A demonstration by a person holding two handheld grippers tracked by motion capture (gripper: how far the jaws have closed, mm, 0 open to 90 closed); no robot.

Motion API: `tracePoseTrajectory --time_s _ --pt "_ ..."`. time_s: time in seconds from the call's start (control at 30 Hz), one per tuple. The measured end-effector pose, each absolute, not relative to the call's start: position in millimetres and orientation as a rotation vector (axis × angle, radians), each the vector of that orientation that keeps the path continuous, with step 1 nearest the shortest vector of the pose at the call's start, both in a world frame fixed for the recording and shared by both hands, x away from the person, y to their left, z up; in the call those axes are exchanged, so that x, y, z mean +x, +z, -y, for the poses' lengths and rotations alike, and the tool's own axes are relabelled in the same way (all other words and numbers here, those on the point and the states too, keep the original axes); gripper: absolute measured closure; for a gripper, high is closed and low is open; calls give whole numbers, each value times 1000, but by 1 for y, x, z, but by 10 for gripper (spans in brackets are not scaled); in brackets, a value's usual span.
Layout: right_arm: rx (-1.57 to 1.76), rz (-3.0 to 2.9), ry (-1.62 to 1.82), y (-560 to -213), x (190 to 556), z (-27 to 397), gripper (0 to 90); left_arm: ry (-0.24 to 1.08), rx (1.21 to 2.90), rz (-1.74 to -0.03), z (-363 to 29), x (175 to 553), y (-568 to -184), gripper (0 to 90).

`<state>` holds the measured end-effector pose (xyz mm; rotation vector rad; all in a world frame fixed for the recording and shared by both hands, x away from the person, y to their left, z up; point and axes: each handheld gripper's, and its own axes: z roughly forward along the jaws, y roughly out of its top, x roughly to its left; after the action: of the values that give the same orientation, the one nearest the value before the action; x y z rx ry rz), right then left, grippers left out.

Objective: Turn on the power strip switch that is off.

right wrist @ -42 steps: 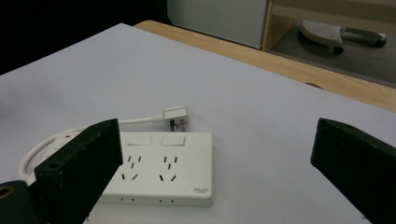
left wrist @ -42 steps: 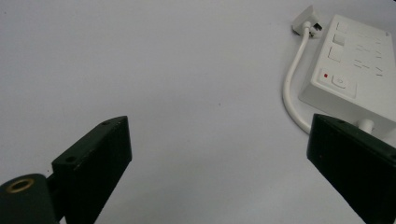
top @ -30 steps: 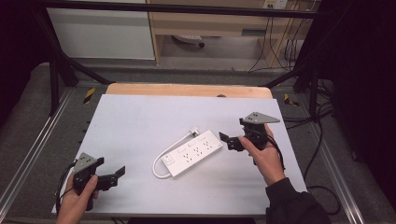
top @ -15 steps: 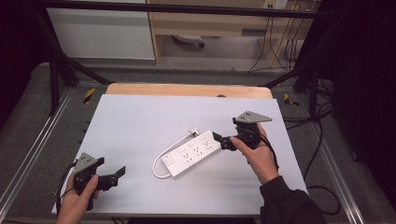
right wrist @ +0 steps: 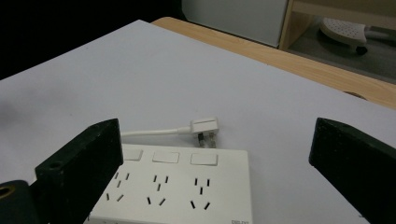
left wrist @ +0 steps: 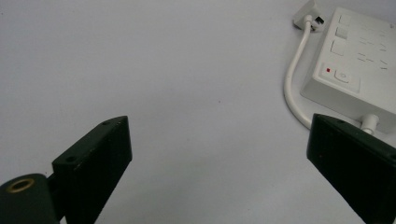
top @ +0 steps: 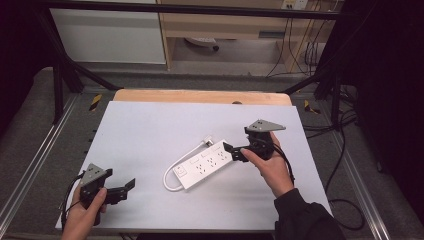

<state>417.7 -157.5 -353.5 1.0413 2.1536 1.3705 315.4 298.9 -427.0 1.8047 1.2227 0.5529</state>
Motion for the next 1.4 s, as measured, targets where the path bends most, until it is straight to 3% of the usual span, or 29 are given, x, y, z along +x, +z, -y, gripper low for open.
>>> tracePoseTrajectory --time_s 0.87,1.17,1.4 --pt "1075 -2174 1430 -367 431 129 71 566 1808 -1215 -300 315 -427 67" --pt "1057 -2135 1449 -364 431 125 207 574 1809 -1223 -300 316 -427 68" --pt "1064 -2150 1443 -370 432 117 375 577 1813 -1210 -299 316 -426 67"
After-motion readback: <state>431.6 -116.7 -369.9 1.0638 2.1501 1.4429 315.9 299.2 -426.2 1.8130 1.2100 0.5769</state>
